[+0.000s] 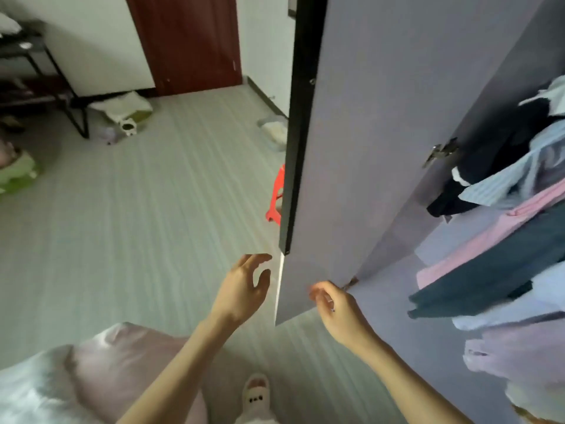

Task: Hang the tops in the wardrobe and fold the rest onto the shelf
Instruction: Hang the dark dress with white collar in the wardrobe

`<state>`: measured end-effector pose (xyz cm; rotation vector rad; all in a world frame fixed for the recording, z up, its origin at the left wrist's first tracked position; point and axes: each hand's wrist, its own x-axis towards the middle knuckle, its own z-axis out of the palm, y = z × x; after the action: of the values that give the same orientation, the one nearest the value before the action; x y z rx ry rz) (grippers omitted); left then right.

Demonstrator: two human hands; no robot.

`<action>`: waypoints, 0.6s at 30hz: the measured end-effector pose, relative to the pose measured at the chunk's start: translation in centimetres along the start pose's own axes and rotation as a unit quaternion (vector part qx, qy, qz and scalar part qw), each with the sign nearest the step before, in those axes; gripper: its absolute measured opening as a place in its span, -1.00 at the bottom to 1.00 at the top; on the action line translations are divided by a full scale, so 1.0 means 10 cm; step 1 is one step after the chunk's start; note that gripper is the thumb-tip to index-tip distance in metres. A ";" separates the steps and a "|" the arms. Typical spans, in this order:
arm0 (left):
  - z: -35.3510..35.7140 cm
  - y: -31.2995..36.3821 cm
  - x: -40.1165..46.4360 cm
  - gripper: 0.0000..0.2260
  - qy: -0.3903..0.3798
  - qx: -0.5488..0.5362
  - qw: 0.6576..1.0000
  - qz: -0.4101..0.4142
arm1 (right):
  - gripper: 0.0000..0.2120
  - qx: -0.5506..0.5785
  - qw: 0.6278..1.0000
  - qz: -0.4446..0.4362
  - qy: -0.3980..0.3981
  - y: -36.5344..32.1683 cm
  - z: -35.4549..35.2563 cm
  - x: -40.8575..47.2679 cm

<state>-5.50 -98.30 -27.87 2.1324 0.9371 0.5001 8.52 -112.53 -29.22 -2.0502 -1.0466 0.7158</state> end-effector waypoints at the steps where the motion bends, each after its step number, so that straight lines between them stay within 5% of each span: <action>1: -0.12 -0.17 -0.08 -0.73 0.019 0.003 0.999 -0.027 | -0.82 0.007 0.999 -0.006 -0.040 -0.05 0.20 0.04; 7: -0.69 -1.05 -0.34 -0.71 0.107 0.025 0.980 -0.164 | -0.81 -0.016 0.975 -0.058 -0.215 -0.63 1.21 0.60; 18: -2.37 -2.59 -0.22 -0.74 0.301 -0.011 0.889 -0.344 | -0.78 -0.087 0.921 -0.138 -0.355 -2.42 3.20 2.04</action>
<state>-33.06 -76.84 -32.22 1.4650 1.9175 0.7980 -15.11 -74.36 -32.03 -1.7416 -1.8162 1.2973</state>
